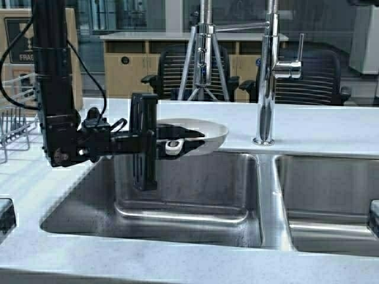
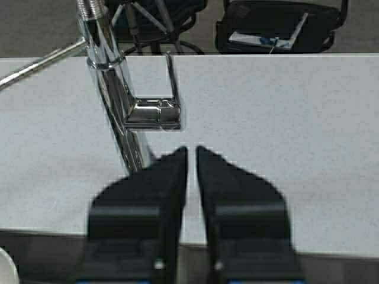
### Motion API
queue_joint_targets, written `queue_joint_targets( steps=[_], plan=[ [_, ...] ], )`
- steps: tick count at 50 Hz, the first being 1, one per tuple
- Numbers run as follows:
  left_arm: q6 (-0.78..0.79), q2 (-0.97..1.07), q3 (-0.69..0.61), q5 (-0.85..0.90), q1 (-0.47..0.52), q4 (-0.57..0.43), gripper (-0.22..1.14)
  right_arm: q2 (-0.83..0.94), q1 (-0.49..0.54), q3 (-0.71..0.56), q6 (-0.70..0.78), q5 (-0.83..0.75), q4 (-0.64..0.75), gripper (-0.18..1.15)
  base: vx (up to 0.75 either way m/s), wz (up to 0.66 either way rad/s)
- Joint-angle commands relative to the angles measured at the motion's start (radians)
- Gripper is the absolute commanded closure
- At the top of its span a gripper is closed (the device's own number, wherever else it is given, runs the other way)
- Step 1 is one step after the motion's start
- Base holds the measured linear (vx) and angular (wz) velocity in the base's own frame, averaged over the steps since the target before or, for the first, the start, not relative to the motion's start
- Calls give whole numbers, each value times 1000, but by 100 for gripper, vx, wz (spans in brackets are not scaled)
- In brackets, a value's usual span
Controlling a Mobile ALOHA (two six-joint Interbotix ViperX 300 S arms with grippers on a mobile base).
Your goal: Wash the pan
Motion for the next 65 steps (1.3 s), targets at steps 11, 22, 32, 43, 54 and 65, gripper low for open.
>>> queue_joint_targets(
  steps=[11,22,32,43,54,65],
  plan=[
    [43,5,11,-74,-11,0,89,364,51,-331,23,37,-29,-7,4,-4],
    [38,11,8,-77,-12,-2,89,526,-6,-453,12,32,-31,-7,3,5],
    [35,11,9,-75,-14,-2,89,647,-55,-558,12,31,-38,-7,2,4],
    [34,12,8,-75,-12,-2,89,724,-60,-646,11,51,-38,-7,1,0],
    [35,12,11,-75,-12,0,89,758,-71,-692,12,112,-38,-7,0,0],
    [35,14,9,-75,-14,0,89,767,-129,-715,21,150,-29,-7,0,0]
  ],
)
